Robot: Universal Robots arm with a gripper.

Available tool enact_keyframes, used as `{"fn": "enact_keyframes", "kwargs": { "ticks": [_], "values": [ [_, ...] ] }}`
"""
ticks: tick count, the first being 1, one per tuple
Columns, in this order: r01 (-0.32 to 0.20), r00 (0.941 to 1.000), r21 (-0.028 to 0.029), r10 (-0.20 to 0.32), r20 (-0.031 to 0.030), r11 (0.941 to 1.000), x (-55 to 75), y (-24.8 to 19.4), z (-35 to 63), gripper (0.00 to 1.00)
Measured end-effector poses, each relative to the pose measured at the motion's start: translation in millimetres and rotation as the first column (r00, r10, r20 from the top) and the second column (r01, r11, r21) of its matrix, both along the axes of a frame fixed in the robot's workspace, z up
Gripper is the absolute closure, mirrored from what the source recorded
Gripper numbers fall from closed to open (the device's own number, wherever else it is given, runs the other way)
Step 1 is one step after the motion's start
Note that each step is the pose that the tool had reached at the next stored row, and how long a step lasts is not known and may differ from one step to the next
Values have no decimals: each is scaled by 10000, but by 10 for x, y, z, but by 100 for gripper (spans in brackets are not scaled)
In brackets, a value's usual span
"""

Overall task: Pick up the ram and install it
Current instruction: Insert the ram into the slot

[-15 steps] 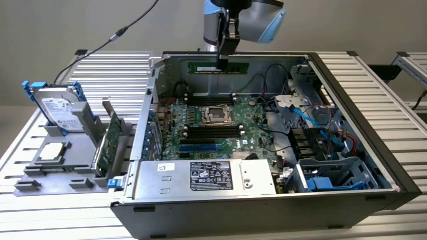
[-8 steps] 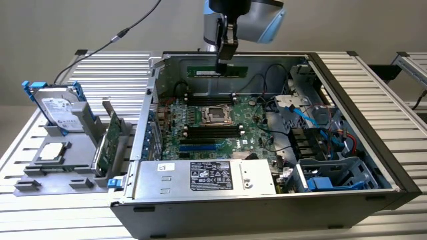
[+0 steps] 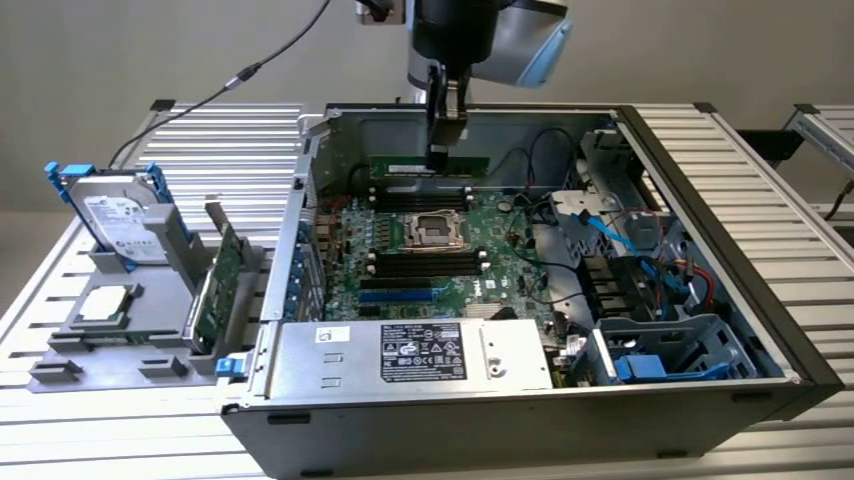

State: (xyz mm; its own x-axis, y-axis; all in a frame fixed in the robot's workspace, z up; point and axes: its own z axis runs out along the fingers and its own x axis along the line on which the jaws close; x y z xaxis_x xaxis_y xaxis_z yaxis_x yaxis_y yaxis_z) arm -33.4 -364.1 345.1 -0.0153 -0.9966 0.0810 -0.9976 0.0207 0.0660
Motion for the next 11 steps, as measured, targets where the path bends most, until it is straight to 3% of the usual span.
{"fn": "enact_keyframes", "kwargs": {
  "ticks": [11],
  "values": [
    [199,9998,-2,-199,-1,9998,0,-72,-199,87]
  ]
}}
